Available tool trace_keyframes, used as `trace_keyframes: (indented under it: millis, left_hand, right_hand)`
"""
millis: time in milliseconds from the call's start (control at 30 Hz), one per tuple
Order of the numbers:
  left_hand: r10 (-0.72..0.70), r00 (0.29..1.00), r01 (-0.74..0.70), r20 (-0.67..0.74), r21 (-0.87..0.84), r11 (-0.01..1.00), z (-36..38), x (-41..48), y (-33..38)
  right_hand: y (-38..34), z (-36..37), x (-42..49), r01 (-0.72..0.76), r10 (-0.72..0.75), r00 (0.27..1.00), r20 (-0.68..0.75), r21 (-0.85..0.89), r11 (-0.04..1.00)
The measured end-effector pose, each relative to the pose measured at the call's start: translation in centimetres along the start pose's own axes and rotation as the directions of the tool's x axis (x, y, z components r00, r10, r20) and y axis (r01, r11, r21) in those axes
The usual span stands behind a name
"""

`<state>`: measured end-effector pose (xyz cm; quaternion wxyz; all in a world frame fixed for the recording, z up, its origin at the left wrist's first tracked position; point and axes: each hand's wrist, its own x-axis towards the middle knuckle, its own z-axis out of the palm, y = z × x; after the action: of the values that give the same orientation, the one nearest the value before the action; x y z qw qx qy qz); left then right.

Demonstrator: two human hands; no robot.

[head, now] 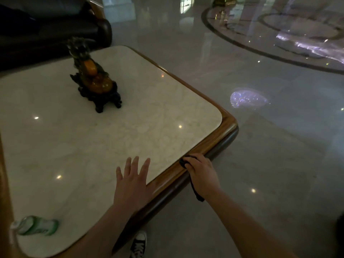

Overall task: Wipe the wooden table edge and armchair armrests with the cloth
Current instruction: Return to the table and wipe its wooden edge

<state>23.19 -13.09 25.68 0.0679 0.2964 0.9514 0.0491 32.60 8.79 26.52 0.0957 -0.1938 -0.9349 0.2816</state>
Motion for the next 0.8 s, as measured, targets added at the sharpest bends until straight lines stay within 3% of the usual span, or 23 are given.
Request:
trace_keyframes:
  millis: [400, 800]
  left_hand:
    - [0.068, 0.982, -0.071, 0.174, 0.01, 0.997, 6.4, 10.2, -11.2]
    - [0.072, 0.974, -0.08, 0.214, 0.029, 0.996, 24.6, 20.1, -13.9]
  right_hand:
    - [-1.7, 14.2, 9.7, -0.2, 0.197, 0.975, 0.108, 0.025, 0.979]
    - [7.7, 30.5, 17.3, -0.207, 0.206, 0.966, 0.159, -0.01, 0.978]
